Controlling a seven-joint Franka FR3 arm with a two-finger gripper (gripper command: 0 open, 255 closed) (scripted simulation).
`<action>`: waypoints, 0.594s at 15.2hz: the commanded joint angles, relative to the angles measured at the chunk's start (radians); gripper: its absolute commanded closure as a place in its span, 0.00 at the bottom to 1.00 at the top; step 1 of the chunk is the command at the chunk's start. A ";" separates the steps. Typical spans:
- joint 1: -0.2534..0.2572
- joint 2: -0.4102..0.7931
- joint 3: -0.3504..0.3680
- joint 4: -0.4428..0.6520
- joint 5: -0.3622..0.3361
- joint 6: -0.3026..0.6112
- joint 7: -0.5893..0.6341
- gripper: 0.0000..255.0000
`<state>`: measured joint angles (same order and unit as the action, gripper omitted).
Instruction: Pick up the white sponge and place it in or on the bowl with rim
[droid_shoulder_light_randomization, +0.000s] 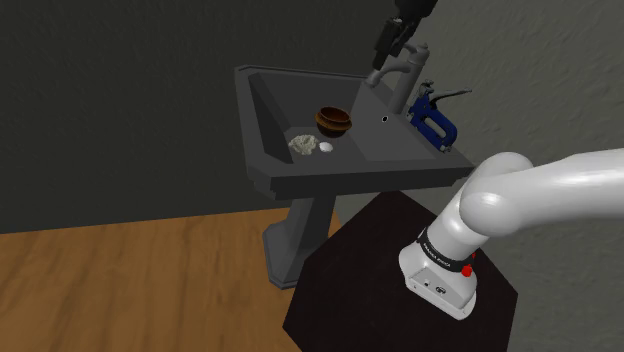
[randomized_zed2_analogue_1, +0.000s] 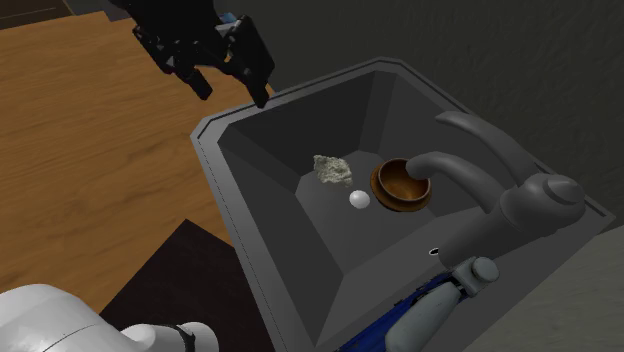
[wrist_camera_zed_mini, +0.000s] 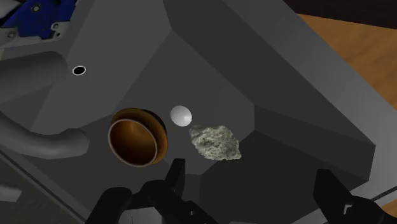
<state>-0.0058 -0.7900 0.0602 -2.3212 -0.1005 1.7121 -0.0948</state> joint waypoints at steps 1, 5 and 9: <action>0.000 0.000 0.000 0.000 0.000 0.000 0.000 0.00; 0.018 0.079 -0.061 -0.050 -0.037 0.107 -0.132 0.00; 0.034 0.180 -0.118 -0.078 -0.070 0.215 -0.261 0.00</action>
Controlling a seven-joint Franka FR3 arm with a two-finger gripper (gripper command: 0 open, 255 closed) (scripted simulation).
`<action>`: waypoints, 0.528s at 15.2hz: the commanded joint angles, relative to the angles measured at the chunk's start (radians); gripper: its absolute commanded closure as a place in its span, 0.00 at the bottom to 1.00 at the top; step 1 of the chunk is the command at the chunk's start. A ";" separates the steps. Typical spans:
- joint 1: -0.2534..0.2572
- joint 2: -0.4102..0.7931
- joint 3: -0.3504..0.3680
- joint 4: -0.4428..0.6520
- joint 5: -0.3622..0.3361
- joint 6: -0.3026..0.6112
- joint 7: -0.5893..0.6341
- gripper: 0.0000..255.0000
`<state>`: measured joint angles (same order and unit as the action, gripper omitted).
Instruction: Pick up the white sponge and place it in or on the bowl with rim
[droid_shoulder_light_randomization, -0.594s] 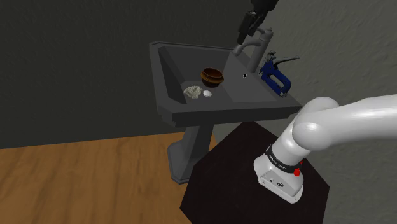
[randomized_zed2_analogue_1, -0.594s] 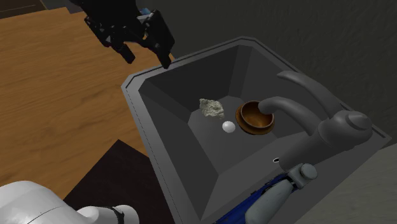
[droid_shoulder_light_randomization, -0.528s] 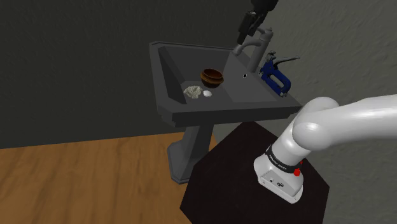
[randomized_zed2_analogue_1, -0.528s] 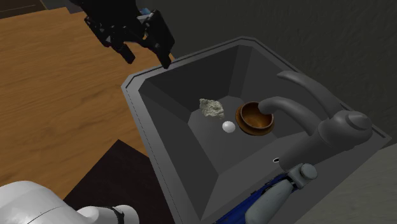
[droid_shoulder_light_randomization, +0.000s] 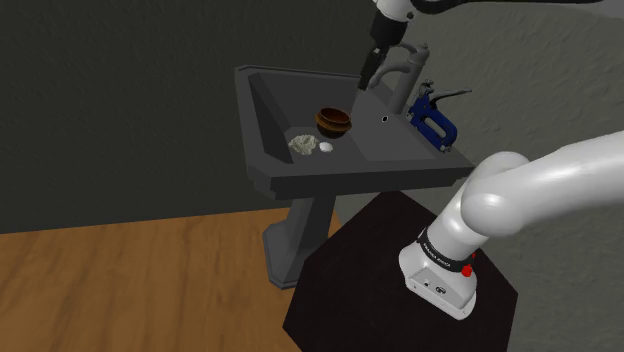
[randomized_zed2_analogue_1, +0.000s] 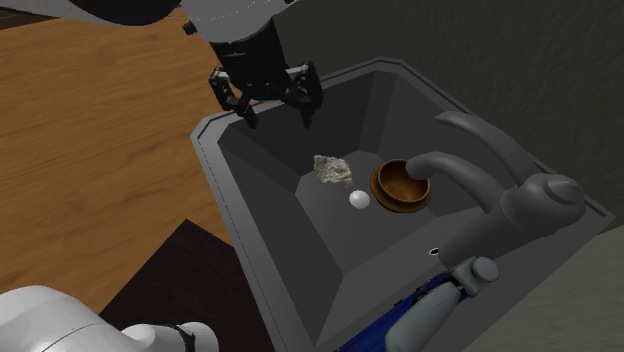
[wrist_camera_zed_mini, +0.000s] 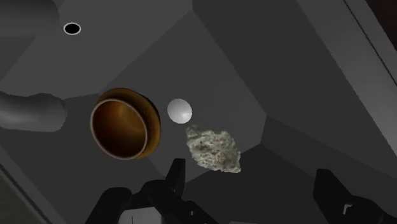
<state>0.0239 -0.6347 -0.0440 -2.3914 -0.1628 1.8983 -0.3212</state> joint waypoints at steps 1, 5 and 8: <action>0.008 0.054 -0.027 -0.011 -0.016 0.055 -0.066 0.00; 0.022 0.180 -0.077 -0.012 -0.040 0.161 -0.193 0.00; 0.033 0.284 -0.110 0.001 -0.051 0.236 -0.287 0.00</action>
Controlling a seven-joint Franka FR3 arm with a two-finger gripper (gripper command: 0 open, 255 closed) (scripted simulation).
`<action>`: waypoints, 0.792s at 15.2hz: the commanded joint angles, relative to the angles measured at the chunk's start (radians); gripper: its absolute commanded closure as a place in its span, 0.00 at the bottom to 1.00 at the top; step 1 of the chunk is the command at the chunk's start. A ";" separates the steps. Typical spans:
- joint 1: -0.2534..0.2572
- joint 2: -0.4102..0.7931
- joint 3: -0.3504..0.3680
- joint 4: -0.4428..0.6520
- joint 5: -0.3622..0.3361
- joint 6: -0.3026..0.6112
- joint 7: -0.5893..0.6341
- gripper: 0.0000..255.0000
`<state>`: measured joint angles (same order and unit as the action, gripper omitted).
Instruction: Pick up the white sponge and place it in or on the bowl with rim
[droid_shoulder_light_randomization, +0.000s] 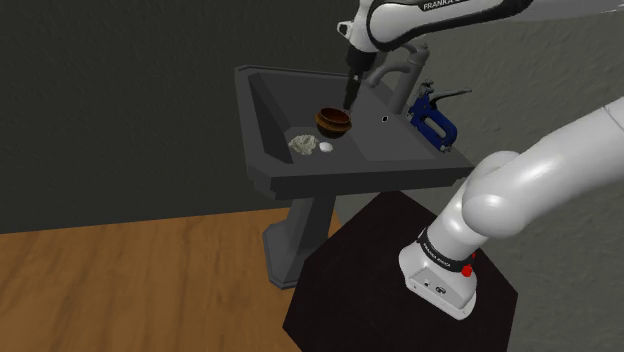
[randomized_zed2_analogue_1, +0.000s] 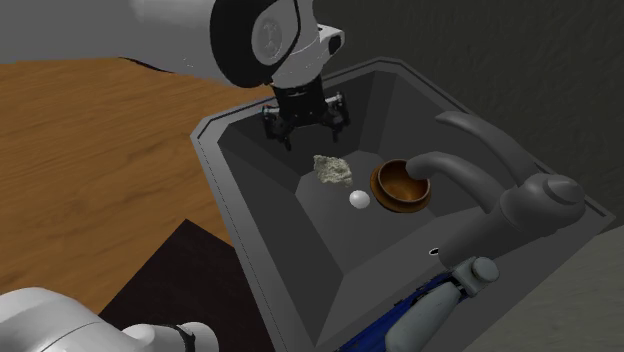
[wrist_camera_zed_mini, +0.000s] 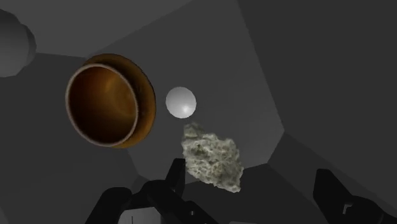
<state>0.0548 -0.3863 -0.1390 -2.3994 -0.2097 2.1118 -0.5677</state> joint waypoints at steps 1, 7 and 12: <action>0.005 0.072 -0.024 0.016 -0.007 0.047 -0.072 0.00; 0.019 0.301 -0.065 0.082 -0.006 0.179 -0.260 0.00; 0.016 0.498 -0.071 0.164 0.007 0.268 -0.411 0.00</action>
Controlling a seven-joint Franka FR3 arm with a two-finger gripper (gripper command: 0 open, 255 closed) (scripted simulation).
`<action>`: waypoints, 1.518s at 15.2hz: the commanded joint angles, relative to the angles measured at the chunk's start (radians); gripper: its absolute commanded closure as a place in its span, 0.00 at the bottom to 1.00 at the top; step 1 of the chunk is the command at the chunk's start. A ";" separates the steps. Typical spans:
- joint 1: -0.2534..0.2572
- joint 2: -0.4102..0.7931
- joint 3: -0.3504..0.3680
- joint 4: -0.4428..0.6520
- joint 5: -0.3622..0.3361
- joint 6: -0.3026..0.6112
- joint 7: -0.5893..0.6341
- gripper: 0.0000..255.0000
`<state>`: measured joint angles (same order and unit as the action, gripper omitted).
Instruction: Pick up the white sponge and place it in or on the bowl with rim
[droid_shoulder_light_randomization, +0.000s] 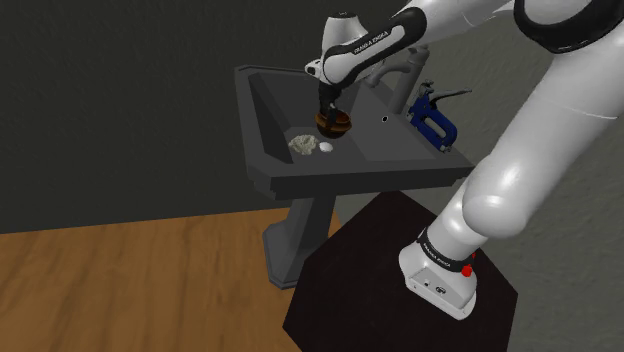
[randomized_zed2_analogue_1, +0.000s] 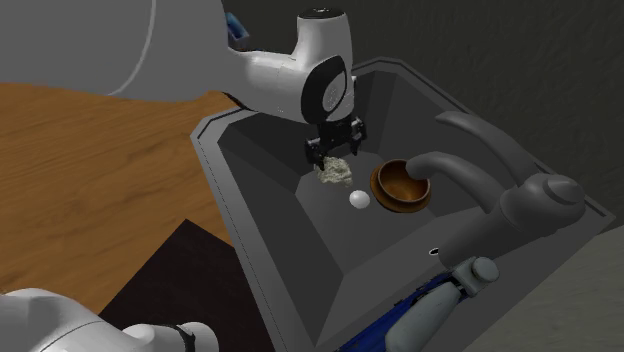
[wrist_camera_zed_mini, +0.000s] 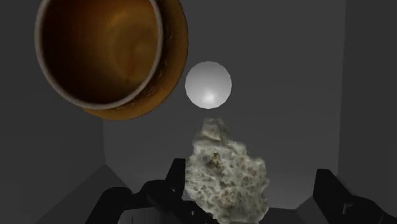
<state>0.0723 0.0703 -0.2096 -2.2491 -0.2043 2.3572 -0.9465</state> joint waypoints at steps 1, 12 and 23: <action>-0.004 0.081 0.002 0.033 0.004 0.038 -0.061 0.00; -0.033 0.312 0.018 0.116 0.007 0.167 -0.168 0.00; -0.034 0.318 0.018 0.117 0.008 0.173 -0.168 1.00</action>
<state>0.0382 0.3883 -0.1920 -2.1326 -0.1968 2.5304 -1.1149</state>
